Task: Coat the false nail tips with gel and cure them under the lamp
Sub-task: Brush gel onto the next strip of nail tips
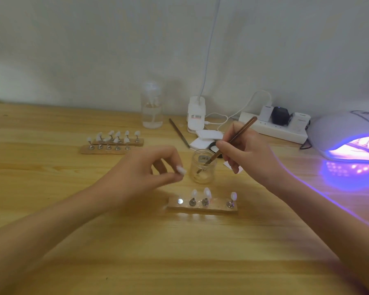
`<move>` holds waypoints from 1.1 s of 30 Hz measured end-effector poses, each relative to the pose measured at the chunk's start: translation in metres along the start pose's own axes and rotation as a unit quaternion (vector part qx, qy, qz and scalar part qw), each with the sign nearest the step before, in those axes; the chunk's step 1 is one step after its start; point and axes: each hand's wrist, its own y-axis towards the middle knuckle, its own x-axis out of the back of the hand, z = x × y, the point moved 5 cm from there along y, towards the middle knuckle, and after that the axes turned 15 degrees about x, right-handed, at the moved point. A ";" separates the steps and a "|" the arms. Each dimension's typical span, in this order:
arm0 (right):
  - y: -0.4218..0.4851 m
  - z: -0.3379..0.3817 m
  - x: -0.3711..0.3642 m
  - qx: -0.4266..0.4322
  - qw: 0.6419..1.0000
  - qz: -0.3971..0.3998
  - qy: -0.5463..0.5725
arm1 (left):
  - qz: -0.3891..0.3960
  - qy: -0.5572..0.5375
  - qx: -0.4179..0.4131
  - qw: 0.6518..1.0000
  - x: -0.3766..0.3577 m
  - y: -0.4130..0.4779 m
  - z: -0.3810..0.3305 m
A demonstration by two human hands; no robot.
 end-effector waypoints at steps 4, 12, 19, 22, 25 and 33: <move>-0.002 -0.004 -0.003 -0.012 1.000 -0.005 0.020 | 0.009 -0.105 0.036 0.994 0.001 0.026 -0.007; -0.014 -0.020 0.011 -0.044 0.975 -0.173 0.136 | -0.072 -0.241 0.074 0.965 -0.012 0.040 0.017; -0.028 -0.040 0.011 -0.091 0.930 -0.264 0.240 | -0.096 -0.218 0.057 0.970 -0.018 0.040 0.021; -0.031 -0.044 0.011 -0.107 0.922 -0.275 0.250 | -0.093 -0.202 0.055 0.973 -0.020 0.040 0.023; -0.031 -0.045 0.010 -0.117 0.919 -0.266 0.268 | -0.087 -0.187 0.046 0.977 -0.021 0.040 0.024; -0.026 -0.040 0.005 -0.084 0.927 -0.232 0.283 | -0.073 -0.186 0.027 0.980 -0.022 0.042 0.023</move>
